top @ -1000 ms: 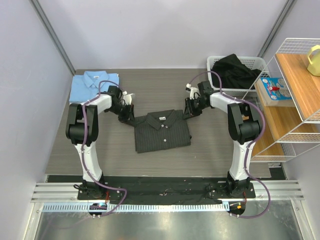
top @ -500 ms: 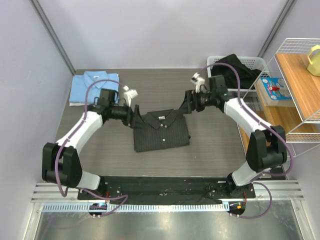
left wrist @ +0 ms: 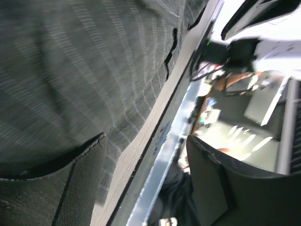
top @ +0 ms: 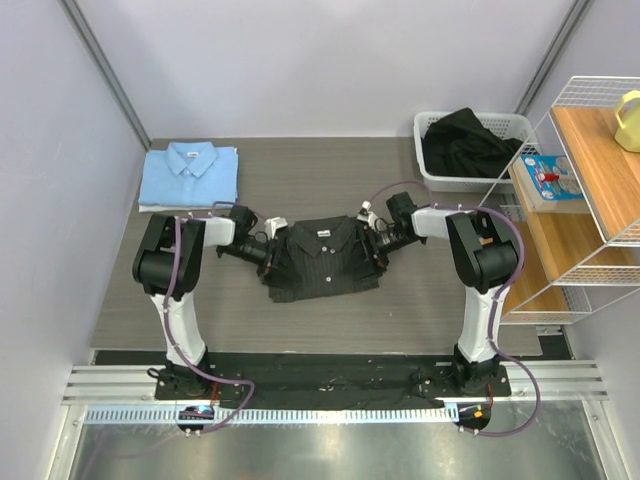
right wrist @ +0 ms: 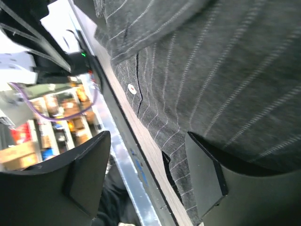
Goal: Fold and stack the long sleeve shirts
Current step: Neatly place the folded shirt to the corner
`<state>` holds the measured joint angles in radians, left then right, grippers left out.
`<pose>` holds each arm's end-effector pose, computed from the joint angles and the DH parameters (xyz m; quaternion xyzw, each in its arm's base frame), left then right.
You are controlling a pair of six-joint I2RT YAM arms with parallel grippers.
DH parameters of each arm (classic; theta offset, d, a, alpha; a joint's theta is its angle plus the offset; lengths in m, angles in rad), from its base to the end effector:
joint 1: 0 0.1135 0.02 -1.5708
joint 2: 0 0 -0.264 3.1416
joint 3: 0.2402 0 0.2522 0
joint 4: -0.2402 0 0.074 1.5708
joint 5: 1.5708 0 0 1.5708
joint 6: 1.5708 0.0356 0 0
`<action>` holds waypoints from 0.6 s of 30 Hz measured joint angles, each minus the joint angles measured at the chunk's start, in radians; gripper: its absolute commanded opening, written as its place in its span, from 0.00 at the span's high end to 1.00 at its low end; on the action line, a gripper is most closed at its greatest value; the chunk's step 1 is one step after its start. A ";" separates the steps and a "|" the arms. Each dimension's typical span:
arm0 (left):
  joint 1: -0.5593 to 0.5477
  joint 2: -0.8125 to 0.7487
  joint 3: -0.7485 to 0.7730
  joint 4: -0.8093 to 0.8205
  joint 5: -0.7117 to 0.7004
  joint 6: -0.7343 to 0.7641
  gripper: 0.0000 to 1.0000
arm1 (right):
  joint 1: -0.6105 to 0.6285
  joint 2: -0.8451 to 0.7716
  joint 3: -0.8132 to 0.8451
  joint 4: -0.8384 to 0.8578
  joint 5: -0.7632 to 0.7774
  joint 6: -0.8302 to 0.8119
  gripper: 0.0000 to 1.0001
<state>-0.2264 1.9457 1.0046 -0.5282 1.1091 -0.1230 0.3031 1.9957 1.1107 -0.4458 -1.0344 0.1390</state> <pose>0.3032 -0.1026 0.1071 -0.0706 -0.8465 0.5254 0.0489 0.3271 0.1344 0.1129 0.1297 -0.8552 -0.5018 0.0061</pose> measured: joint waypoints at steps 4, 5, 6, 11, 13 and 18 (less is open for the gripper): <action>0.064 0.056 0.108 -0.063 -0.004 0.024 0.29 | -0.068 0.062 0.085 -0.044 -0.023 -0.005 0.32; 0.079 0.054 0.130 -0.070 -0.024 0.035 0.28 | -0.087 0.065 0.103 -0.054 -0.014 -0.011 0.32; 0.091 0.047 0.150 -0.077 -0.045 0.049 0.27 | -0.101 0.065 0.114 -0.061 0.000 -0.018 0.33; 0.130 -0.147 0.161 -0.092 -0.179 0.080 0.00 | -0.129 -0.029 0.132 -0.091 0.132 -0.069 0.33; 0.132 -0.344 0.134 -0.061 -0.281 0.073 0.00 | -0.100 -0.121 0.132 -0.100 0.209 -0.097 0.34; 0.130 -0.874 0.022 0.131 -0.580 -0.035 0.00 | 0.151 -0.380 0.130 -0.021 0.467 -0.205 0.42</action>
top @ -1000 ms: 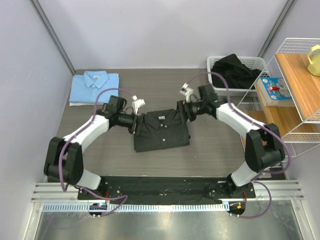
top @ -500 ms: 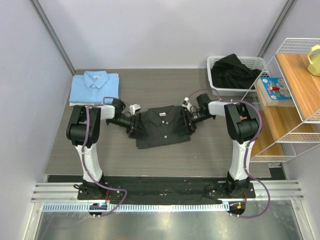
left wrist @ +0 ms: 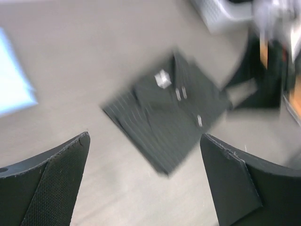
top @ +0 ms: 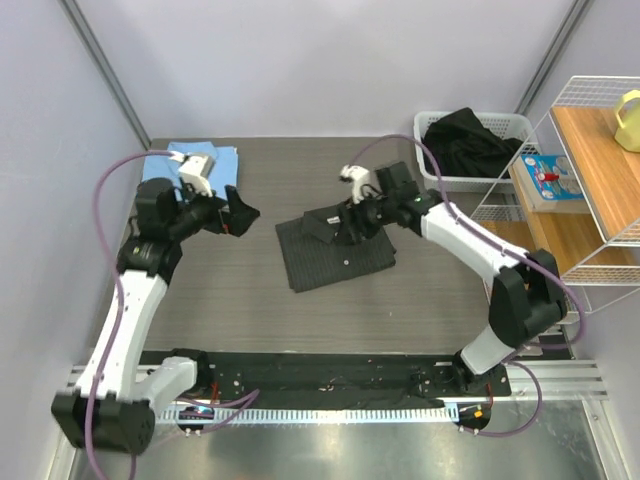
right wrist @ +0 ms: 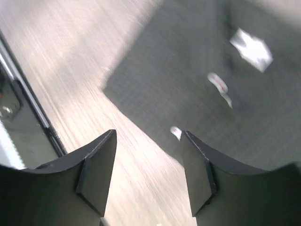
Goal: Fold and stack the long sleeve shirts
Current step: Neatly place the folded shirt to the corner
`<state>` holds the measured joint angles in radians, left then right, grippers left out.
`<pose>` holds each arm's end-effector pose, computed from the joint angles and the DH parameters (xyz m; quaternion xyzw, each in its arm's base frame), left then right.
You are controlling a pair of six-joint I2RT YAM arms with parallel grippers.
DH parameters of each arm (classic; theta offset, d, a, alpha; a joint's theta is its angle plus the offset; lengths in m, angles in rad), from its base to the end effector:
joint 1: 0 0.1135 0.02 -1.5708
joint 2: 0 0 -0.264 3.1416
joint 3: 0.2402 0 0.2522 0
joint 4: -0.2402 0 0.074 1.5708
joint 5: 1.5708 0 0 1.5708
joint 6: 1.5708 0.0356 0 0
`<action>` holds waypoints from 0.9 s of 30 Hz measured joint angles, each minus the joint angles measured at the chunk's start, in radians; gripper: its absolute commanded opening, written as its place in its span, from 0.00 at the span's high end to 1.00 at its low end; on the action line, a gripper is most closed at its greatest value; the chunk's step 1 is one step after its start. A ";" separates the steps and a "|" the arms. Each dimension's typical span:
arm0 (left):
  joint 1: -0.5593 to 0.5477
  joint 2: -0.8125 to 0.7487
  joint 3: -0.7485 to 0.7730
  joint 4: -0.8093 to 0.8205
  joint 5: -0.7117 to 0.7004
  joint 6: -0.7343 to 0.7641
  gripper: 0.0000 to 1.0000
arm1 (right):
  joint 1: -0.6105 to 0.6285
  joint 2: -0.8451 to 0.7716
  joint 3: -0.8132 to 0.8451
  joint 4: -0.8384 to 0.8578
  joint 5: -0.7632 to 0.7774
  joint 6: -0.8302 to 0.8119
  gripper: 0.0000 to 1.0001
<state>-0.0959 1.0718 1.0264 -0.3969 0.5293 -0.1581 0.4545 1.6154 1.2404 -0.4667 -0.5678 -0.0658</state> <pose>0.2329 -0.0405 0.3493 0.1145 0.8195 -0.2846 0.4840 0.3069 0.1713 0.2658 -0.3272 0.8410 0.3229 0.2853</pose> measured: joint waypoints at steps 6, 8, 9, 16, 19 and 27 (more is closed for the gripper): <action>0.000 -0.106 0.012 0.000 -0.229 -0.122 0.00 | 0.359 -0.005 -0.014 0.127 0.271 -0.162 0.51; 0.003 -0.045 0.021 -0.042 -0.274 -0.152 0.00 | 0.425 0.058 -0.014 0.132 0.343 -0.211 0.54; 0.005 -0.007 0.019 -0.062 -0.288 -0.162 0.00 | 0.451 0.091 -0.014 0.132 0.374 -0.231 0.55; 0.077 0.121 -0.064 -0.160 -0.283 -0.260 0.00 | 0.557 0.249 -0.019 0.148 0.494 -0.323 0.57; 0.089 0.165 -0.068 -0.163 -0.280 -0.286 0.00 | 0.567 0.293 -0.014 0.161 0.517 -0.334 0.60; 0.089 0.234 -0.091 -0.143 -0.226 -0.316 0.04 | 0.567 0.327 0.011 0.217 0.545 -0.354 0.99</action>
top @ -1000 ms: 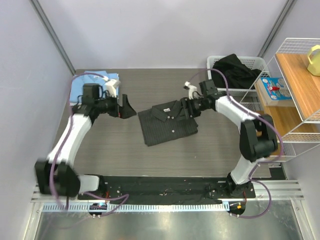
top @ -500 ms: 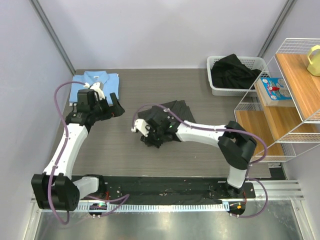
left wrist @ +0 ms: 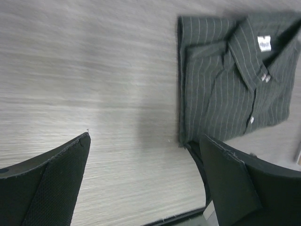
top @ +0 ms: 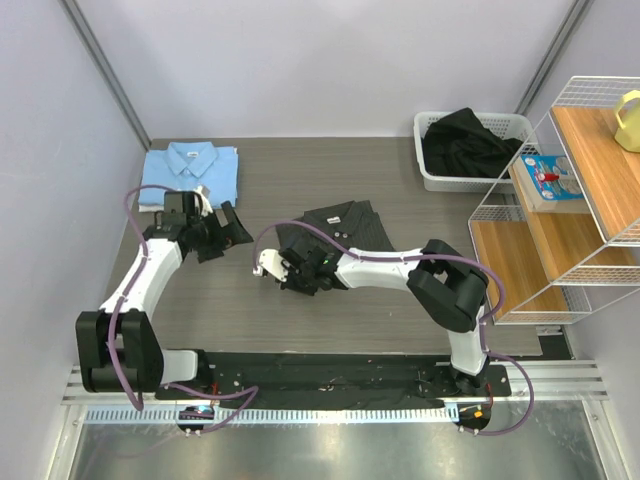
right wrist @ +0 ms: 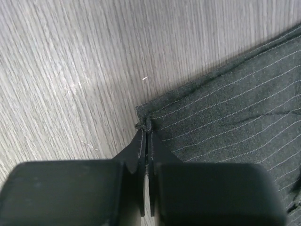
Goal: Fold and stack the long sleeve shirts
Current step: Neatly place the folded shirt to the corner
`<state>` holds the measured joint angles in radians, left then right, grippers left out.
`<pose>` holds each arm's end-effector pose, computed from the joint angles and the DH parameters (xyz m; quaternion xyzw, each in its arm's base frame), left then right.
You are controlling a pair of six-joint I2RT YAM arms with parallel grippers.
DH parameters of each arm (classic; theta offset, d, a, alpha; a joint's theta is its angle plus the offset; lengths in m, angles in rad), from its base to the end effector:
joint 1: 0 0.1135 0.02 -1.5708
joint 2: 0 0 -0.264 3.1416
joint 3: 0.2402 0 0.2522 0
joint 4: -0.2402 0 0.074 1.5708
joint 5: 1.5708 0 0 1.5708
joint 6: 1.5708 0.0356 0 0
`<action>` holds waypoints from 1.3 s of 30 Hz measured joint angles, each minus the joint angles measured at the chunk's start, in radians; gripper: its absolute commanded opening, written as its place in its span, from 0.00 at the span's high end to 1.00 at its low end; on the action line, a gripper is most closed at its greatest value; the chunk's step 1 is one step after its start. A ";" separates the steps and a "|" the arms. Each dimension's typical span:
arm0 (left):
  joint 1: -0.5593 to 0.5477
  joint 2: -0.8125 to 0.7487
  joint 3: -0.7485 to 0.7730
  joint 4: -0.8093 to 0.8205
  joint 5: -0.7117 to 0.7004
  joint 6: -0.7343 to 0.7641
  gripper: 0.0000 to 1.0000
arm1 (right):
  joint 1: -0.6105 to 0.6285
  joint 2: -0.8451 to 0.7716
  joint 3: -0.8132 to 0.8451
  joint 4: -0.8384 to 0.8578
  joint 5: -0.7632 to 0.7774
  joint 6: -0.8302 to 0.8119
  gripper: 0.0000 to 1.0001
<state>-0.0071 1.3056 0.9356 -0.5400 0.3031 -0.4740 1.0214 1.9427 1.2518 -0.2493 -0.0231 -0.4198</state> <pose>0.2671 -0.0125 0.2504 -0.1687 0.9210 -0.2151 0.2774 0.2121 0.3480 0.1611 -0.6300 0.7120 0.1024 0.2929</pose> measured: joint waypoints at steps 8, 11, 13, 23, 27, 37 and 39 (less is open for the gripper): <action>0.001 0.100 -0.234 0.261 0.278 -0.180 0.00 | -0.051 -0.060 0.006 -0.018 -0.066 0.035 0.99; -0.002 0.153 -0.270 0.384 0.313 -0.278 0.00 | -0.089 -0.089 0.037 -0.023 -0.100 0.068 0.99; -0.008 0.173 -0.274 0.471 0.319 -0.342 0.00 | -0.107 -0.098 0.058 -0.019 -0.113 0.088 0.99; -0.040 0.320 -0.257 0.705 0.297 -0.565 0.00 | -0.113 -0.085 0.153 -0.037 -0.146 0.150 0.99; -0.070 0.373 -0.214 0.732 0.275 -0.615 0.04 | -0.113 -0.045 0.234 -0.036 -0.150 0.170 0.99; -0.097 0.451 -0.169 0.834 0.182 -0.675 0.21 | -0.113 0.051 0.287 -0.036 -0.163 0.203 0.99; -0.107 0.467 -0.157 0.844 0.167 -0.679 0.25 | -0.113 0.065 0.297 -0.036 -0.163 0.213 0.99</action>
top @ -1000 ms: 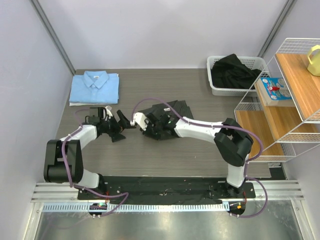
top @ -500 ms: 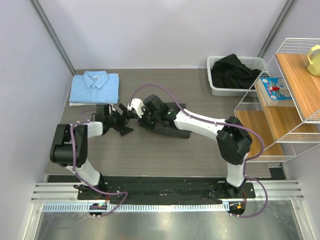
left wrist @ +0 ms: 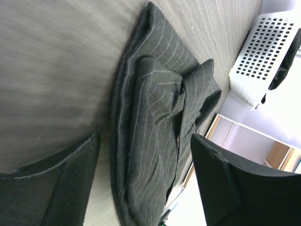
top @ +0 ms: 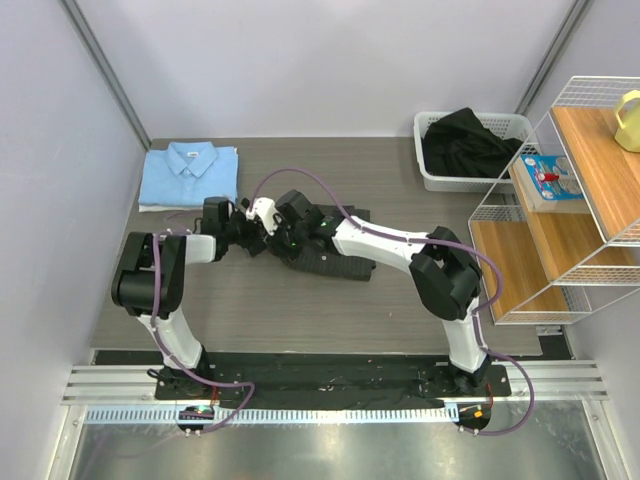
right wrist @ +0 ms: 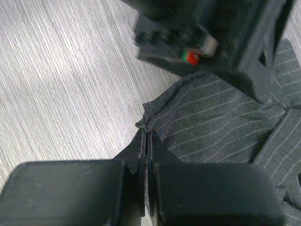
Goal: Fold and stack the long sleeve shirts
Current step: Neatly place the folded shirt to the corner
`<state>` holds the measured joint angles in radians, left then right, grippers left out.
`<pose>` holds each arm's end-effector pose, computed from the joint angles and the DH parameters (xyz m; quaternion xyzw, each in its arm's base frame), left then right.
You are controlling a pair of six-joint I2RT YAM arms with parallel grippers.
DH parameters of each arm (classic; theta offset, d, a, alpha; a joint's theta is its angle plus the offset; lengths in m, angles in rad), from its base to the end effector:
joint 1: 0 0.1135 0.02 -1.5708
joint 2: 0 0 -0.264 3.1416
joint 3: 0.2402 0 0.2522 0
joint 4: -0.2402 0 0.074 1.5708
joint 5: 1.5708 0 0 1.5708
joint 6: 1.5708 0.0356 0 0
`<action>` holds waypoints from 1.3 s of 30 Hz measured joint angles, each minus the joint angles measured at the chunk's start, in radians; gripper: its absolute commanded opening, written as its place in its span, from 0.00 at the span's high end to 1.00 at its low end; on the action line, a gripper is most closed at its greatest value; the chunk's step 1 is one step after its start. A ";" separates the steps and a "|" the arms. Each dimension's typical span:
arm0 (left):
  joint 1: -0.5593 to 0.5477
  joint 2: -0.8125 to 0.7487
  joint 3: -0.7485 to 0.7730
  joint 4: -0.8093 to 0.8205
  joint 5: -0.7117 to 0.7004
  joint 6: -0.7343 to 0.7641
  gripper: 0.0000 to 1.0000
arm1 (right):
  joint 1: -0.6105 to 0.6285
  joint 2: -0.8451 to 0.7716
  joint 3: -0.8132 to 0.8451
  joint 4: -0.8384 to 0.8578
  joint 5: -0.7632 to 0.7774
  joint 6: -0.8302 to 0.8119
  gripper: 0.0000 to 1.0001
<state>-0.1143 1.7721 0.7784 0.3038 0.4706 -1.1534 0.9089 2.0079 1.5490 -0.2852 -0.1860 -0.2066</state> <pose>0.3342 -0.0546 0.1323 -0.3504 0.8129 -0.4155 0.2092 0.2764 0.3654 0.2241 -0.5143 0.7539 0.2174 0.3463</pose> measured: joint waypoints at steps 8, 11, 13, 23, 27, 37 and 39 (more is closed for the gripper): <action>-0.044 0.093 0.092 0.022 -0.026 0.002 0.45 | 0.000 0.045 0.099 0.002 0.014 0.027 0.99; -0.050 0.130 0.121 0.023 -0.030 0.005 0.67 | -0.002 0.057 0.120 0.010 0.031 0.031 0.99; -0.050 0.159 0.147 0.021 -0.029 0.007 0.87 | -0.001 0.064 0.127 0.012 0.037 0.034 0.99; -0.056 0.221 0.406 -0.175 -0.061 0.217 1.00 | -0.073 0.033 0.098 0.022 0.001 0.127 0.14; -0.053 0.221 0.542 -0.287 -0.163 0.381 1.00 | -0.219 -0.093 -0.016 0.002 -0.038 0.156 0.00; -0.013 0.306 0.996 -0.513 -0.361 0.754 1.00 | -0.449 -0.413 -0.235 -0.043 -0.026 0.144 0.00; -0.008 0.312 1.050 -0.541 -0.387 0.814 1.00 | -0.436 -0.433 -0.256 -0.049 -0.026 0.136 0.00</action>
<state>-0.1219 2.0846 1.8282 -0.2375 0.0834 -0.3393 0.4728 1.5749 1.2934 -0.3340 -0.2123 -0.0704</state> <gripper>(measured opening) 0.022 0.996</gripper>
